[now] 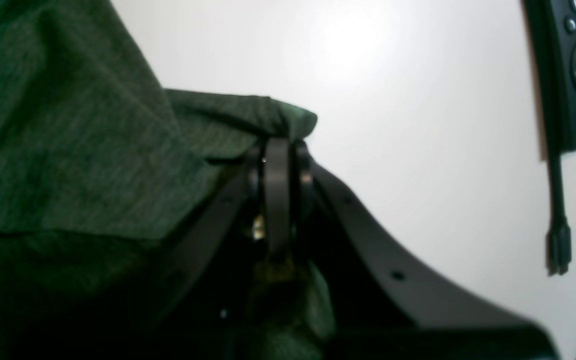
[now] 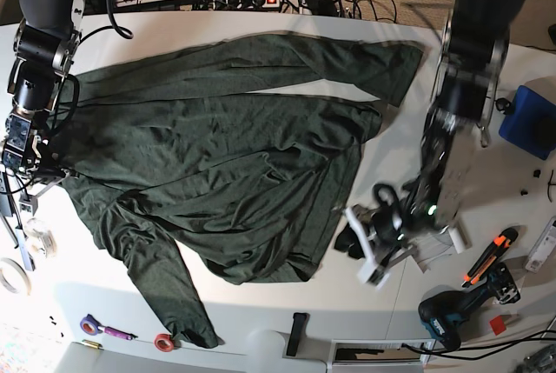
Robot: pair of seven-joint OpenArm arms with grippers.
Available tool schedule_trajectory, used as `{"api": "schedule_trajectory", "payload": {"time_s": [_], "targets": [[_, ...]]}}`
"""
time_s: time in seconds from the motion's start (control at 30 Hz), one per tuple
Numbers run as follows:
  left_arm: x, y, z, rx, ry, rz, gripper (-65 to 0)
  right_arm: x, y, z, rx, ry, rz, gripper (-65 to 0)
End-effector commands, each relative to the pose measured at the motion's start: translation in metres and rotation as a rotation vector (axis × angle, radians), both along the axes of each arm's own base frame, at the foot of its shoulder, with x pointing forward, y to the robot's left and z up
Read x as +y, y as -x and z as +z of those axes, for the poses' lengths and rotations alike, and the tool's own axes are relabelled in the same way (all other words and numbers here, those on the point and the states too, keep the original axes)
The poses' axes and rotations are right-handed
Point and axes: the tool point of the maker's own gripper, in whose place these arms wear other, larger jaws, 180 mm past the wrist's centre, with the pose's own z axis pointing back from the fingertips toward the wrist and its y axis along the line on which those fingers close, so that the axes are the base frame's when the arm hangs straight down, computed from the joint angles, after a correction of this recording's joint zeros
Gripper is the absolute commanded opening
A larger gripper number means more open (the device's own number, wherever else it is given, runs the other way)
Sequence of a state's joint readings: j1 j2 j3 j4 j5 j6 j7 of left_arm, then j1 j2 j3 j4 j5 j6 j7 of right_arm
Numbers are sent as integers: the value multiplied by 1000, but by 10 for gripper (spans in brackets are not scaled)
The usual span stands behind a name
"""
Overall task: Layout the t-shirt on the table in an organized manner, then fold the t-shirt properly
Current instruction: 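Grasp the hem edge with the left gripper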
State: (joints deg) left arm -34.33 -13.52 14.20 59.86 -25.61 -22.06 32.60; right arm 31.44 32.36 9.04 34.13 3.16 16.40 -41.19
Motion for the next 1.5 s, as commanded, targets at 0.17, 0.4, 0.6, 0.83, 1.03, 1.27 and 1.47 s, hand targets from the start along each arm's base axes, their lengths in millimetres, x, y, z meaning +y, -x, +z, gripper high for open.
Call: {"api": "schedule_trajectory", "payload": {"time_s": [0.17, 0.4, 0.6, 0.83, 1.03, 1.27, 1.47], "targets": [[-35, -41, 7, 56, 46, -14, -332, -4, 19, -9, 97, -5, -18, -650], [-90, -16, -27, 171, 111, -50, -332, -3, 19, -9, 97, -6, -13, -650], [-122, -5, -30, 159, 106, -94, -333, -3, 21, -10, 107, -9, -15, -650], [-127, -10, -22, 124, 131, -77, -470, -3, 20, -10, 105, -8, -14, -650], [-121, -18, -5, 44, 176, -106, -638, -3, 20, -9, 103, -7, -13, -650], [-68, -31, -7, 19, 115, -51, -650, -4, 19, -9, 96, -2, -11, -650], [-8, -39, -22, 54, 80, 82, -650, -5, 17, -8, 85, 2, -9, -650]]}}
